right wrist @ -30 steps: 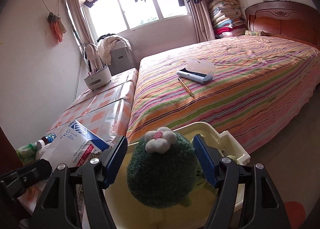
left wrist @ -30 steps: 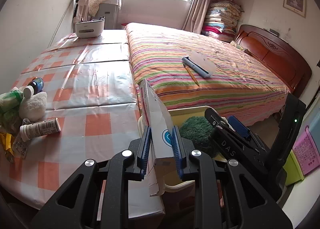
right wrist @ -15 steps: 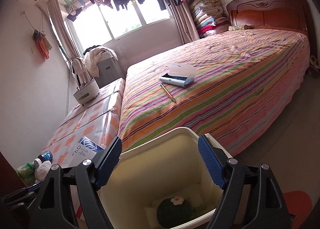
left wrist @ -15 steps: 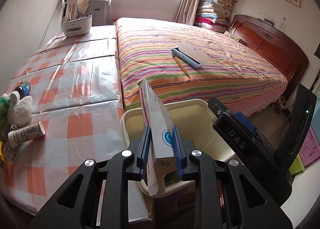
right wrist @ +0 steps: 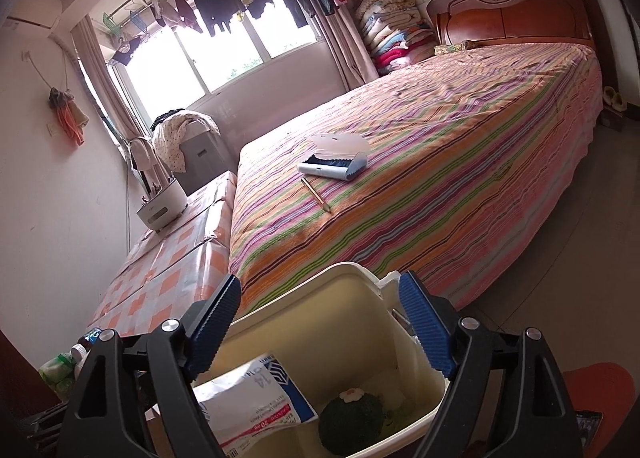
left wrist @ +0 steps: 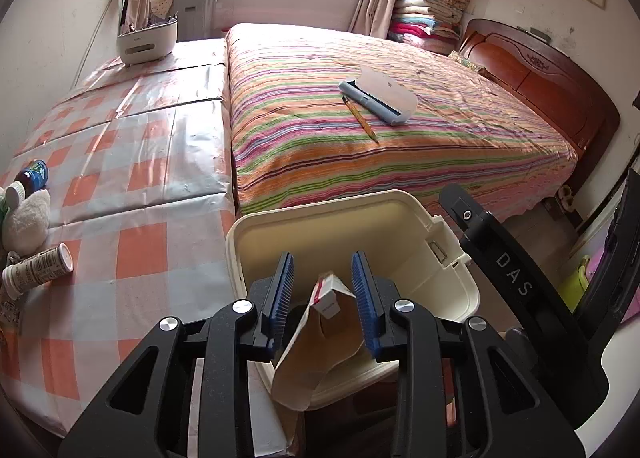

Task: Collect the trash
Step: 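Release the medicine box into the cream bin with the left gripper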

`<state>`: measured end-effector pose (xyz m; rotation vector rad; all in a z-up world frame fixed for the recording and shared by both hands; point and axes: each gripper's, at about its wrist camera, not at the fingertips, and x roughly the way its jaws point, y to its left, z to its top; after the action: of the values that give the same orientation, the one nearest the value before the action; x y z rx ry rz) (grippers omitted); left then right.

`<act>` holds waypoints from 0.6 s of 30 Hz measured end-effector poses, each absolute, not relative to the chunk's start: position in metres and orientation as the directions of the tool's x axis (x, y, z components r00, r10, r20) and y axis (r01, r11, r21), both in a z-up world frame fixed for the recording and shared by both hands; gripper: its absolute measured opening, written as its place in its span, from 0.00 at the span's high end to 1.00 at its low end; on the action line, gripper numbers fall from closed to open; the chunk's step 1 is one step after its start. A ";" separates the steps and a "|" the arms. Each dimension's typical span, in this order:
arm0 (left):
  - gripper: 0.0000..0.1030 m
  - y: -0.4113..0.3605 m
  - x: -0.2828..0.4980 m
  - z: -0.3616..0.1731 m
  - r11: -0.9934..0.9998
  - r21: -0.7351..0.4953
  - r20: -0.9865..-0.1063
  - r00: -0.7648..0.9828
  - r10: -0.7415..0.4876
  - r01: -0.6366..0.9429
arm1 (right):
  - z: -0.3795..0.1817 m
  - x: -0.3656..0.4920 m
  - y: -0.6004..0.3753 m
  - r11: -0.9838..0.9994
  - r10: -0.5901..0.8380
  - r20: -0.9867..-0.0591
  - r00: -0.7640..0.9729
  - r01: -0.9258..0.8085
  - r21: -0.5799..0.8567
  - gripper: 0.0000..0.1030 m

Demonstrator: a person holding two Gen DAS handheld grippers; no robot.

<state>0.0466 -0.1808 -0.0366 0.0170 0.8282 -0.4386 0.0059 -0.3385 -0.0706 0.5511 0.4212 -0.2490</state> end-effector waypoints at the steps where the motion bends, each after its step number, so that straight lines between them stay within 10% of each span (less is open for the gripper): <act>1: 0.47 -0.179 0.046 -0.036 0.912 -0.158 -0.713 0.596 -0.371 0.379 | -0.071 0.006 -0.338 0.825 -0.116 -0.450 0.885 0.339 0.453 0.23; 6: 0.20 -0.161 0.039 -0.029 0.936 -0.140 -0.676 0.659 -0.329 0.323 | -0.071 0.008 -0.338 0.824 -0.114 -0.455 0.883 0.340 0.453 0.23; 18: 0.15 -0.097 0.040 -0.036 0.968 -0.184 -0.707 0.662 -0.249 0.168 | -0.065 0.018 -0.310 0.849 -0.064 -0.438 0.896 0.280 0.448 0.16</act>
<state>0.0399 -0.0968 -0.0363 -0.1061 0.8145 -0.2363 0.0181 -0.3105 -0.0647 0.5291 0.4252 -0.1874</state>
